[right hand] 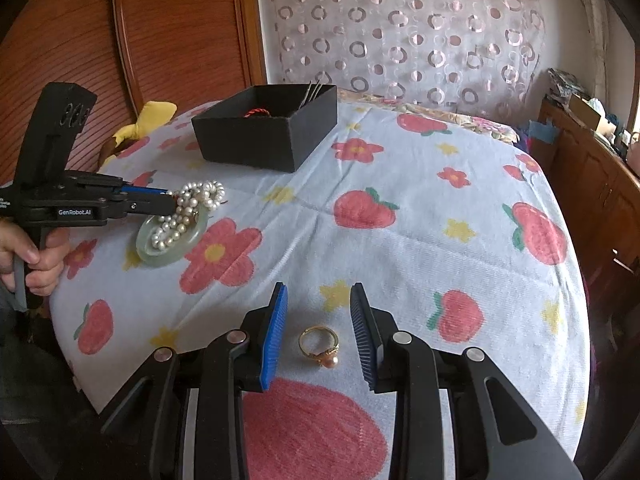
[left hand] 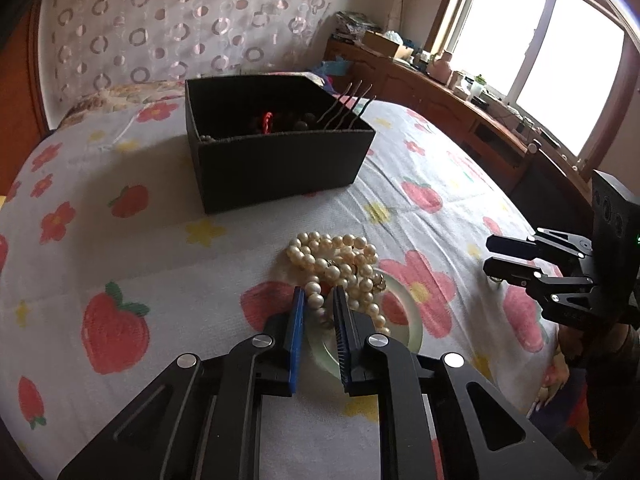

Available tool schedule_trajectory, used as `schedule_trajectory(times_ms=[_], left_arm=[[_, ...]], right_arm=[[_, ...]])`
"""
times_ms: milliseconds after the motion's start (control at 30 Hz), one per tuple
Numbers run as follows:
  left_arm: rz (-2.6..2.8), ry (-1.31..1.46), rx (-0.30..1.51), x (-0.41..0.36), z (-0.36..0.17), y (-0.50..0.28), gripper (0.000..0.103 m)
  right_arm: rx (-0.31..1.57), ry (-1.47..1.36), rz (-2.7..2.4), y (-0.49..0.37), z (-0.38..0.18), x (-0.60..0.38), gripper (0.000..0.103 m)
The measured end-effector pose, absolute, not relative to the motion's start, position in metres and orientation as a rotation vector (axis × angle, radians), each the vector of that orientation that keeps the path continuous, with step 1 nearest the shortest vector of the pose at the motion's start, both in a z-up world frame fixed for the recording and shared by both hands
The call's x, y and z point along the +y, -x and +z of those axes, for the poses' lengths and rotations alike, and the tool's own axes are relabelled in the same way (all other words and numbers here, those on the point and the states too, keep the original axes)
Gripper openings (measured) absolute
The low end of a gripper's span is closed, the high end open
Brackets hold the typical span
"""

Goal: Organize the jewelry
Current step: 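Grasp the pearl necklace on the dish with the left tool while the right tool approaches the gold ring, then lift the pearl necklace with the left tool while the right tool grasps the gold ring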

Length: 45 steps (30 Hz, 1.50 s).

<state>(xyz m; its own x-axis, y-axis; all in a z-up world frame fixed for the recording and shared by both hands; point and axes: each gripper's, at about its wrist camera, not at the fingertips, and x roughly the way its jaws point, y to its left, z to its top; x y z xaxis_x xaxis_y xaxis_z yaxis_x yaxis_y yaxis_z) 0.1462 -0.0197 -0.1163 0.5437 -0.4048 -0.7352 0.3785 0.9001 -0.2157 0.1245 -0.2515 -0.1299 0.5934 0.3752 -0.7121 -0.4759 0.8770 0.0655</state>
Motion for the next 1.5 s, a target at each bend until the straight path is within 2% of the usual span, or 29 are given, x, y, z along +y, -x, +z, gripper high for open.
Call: schedule_trajectory(times_ms=[33,100,433,933,1400,1433,1467,1500], left_arm=[[-0.458,0.026,0.871,-0.02,-0.115,-0.145,0.013],[-0.448,0.016,0.855,-0.022,-0.112,-0.144,0.007],[-0.441,-0.016,0.764,-0.026,-0.081,-0.14,0.006],[-0.467,-0.007,0.561,-0.04,0.003,-0.133,0.006],[-0.473,0.011,0.441,-0.041,0.058,-0.13,0.006],[-0.472,0.01,0.438,-0.041,0.06,-0.13,0.006],[-0.47,0.008,0.43,-0.041,0.065,-0.13,0.006],[-0.468,0.006,0.424,-0.041,0.068,-0.131,0.006]], right_arm=[[0.793,0.134,0.496,-0.124,-0.13,-0.252,0.035],[0.79,0.132,0.496,-0.124,-0.129,-0.252,0.035],[0.774,0.14,0.483,-0.118,-0.126,-0.256,0.035],[0.793,0.159,0.491,-0.091,-0.13,-0.267,0.035],[0.818,0.209,0.496,-0.099,-0.136,-0.256,0.035],[0.817,0.212,0.496,-0.099,-0.135,-0.256,0.03],[0.816,0.214,0.496,-0.1,-0.135,-0.256,0.017],[0.817,0.213,0.499,-0.1,-0.135,-0.258,0.013]])
